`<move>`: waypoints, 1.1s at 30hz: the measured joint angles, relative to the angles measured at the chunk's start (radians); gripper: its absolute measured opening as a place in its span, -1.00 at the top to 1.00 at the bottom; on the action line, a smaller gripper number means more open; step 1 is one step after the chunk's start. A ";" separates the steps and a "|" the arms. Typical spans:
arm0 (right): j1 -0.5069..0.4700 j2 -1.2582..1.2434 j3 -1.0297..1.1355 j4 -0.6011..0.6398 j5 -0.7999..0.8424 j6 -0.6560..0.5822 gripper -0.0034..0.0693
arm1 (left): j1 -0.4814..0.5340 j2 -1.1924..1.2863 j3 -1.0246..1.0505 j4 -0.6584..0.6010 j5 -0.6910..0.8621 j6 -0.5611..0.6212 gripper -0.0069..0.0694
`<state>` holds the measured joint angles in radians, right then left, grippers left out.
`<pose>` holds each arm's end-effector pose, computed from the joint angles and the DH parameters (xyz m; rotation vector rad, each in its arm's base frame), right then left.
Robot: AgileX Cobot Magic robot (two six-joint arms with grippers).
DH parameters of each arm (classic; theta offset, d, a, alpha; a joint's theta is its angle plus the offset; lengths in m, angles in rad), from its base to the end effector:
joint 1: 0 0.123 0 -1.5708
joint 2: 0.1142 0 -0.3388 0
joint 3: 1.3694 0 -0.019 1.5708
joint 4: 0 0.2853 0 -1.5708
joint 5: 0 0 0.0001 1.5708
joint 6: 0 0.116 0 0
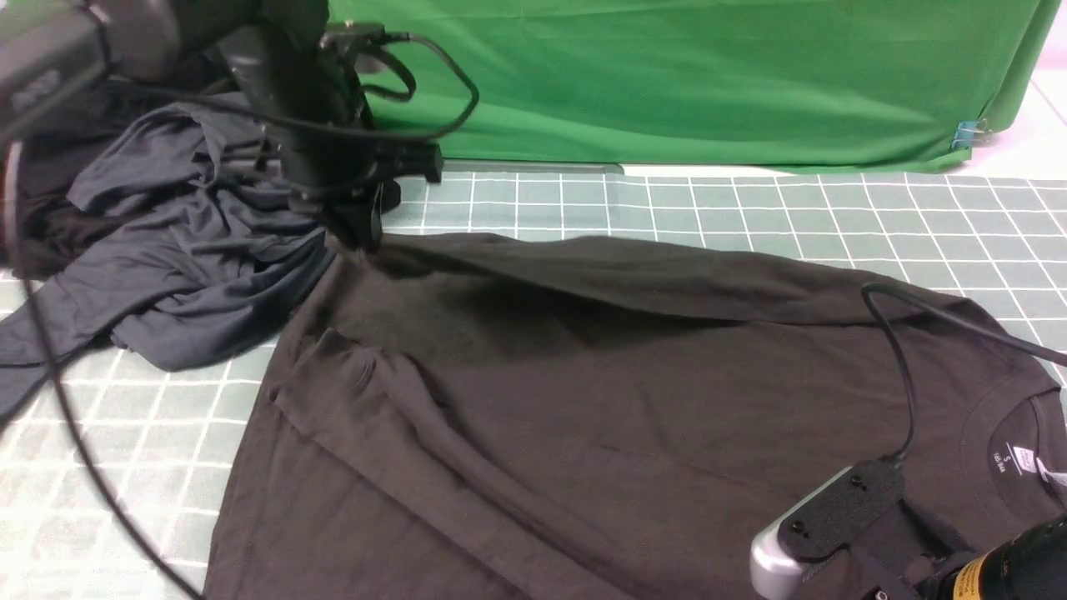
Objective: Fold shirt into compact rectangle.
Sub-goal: 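Fold the left side of the dark shirt inward over its body with the left gripper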
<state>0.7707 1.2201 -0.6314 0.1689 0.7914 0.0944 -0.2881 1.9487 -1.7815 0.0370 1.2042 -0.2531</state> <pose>0.1426 0.1578 0.2213 -0.8287 2.8064 0.3531 0.4601 -0.1322 0.3065 0.0618 2.8545 -0.0600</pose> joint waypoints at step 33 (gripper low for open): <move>0.000 0.000 0.000 -0.004 -0.016 0.017 -0.24 | -0.011 -0.224 0.562 -0.037 0.003 -0.060 -0.20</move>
<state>0.7707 1.2201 -0.6314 0.1645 0.7754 0.1116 -0.2986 1.7248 -1.2194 0.0000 1.2068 -0.3135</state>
